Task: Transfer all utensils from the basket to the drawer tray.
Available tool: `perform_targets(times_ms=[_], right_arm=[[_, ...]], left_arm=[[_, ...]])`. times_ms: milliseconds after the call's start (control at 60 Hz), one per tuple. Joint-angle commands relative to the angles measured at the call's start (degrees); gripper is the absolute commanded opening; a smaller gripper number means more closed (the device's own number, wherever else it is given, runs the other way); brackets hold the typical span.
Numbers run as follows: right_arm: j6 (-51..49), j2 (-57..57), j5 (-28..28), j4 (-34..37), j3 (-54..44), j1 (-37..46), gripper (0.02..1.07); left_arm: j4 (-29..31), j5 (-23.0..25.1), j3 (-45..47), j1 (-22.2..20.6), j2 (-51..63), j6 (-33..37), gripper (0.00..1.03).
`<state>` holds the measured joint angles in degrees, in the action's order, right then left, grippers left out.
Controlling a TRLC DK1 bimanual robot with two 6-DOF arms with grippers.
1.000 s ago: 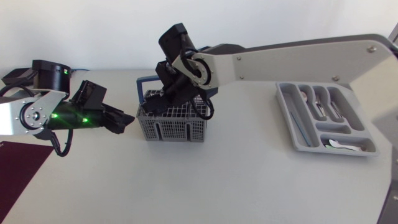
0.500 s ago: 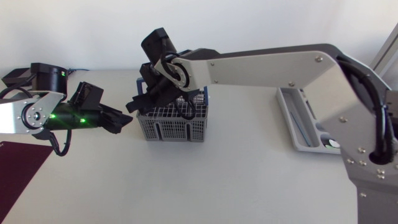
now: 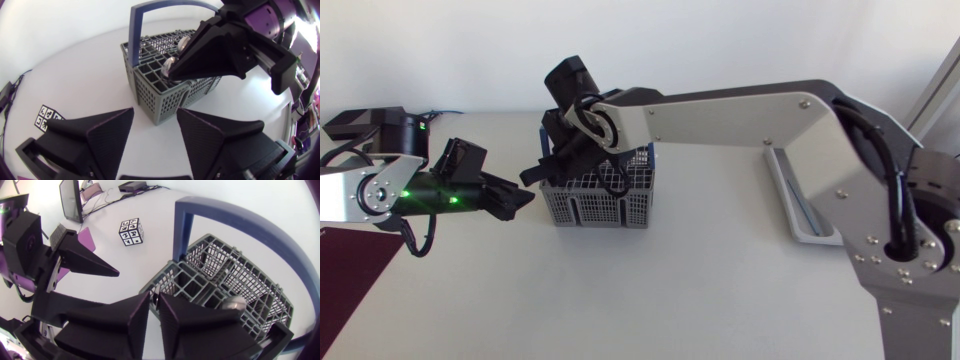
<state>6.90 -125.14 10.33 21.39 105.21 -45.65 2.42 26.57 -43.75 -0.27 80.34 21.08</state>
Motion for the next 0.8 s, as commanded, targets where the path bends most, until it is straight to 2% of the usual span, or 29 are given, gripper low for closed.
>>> perform_targets(times_ms=[0, 200, 783], right_arm=[[1.7, -2.6, 0.5, -0.4, 1.3, -0.3, 0.12], [1.5, -2.5, 1.4, -0.8, 1.1, -0.2, 0.08], [1.3, 3.9, 4.2, -2.0, -3.0, 1.0, 0.08]], left_arm=[[-0.6, 0.5, 1.6, 0.4, 1.4, 1.2, 0.61], [-0.9, 0.5, 2.0, 0.1, 1.2, 1.1, 0.61], [-0.7, 0.4, 2.7, -1.2, -0.5, 0.4, 0.61]])
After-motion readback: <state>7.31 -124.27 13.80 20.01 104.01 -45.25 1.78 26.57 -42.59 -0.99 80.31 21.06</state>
